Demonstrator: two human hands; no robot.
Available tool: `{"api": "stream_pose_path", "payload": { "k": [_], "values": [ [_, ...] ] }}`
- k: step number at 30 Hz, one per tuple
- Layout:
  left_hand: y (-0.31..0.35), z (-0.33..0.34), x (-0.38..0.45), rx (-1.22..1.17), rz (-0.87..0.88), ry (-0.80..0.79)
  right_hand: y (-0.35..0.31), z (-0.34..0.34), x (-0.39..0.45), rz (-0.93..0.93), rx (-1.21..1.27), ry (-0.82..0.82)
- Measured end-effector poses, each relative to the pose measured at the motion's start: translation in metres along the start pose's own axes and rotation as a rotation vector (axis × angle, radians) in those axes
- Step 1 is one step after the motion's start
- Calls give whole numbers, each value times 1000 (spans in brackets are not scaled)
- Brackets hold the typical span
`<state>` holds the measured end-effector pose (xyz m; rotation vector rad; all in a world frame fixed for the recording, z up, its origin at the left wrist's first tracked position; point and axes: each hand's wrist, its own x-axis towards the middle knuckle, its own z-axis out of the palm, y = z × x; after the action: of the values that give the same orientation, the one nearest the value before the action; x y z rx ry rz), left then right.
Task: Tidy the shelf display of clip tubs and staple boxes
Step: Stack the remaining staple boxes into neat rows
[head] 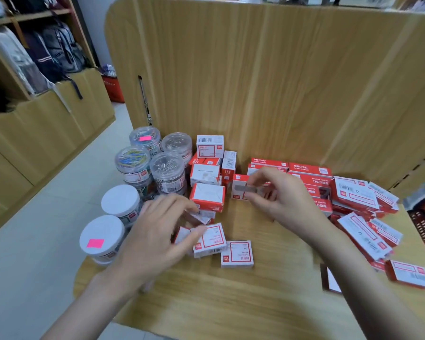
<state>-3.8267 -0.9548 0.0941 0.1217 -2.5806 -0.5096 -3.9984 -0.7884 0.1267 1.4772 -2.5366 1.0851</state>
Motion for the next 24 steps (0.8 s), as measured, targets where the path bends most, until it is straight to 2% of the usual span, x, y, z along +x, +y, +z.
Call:
{"api": "stream_pose_path", "payload": {
  "k": [4, 8, 10, 14, 19, 24],
  "values": [
    [0, -12, 36, 59, 48, 88, 7, 12, 36, -22, -126, 50],
    [-6, -13, 68, 168, 91, 72, 10, 29, 51, 51, -455, -114],
    [-14, -11, 79, 238, 90, 46, 12, 34, 52, 60, -482, -132],
    [-28, -5, 95, 334, 50, -3, 17, 43, 52, 41, -509, -76],
    [-36, 0, 103, 322, 26, -11, 28, 56, 53, -8, -586, 102],
    [-42, 0, 105, 269, 49, 12, 30, 58, 54, -39, -608, 111]
  ]
}}
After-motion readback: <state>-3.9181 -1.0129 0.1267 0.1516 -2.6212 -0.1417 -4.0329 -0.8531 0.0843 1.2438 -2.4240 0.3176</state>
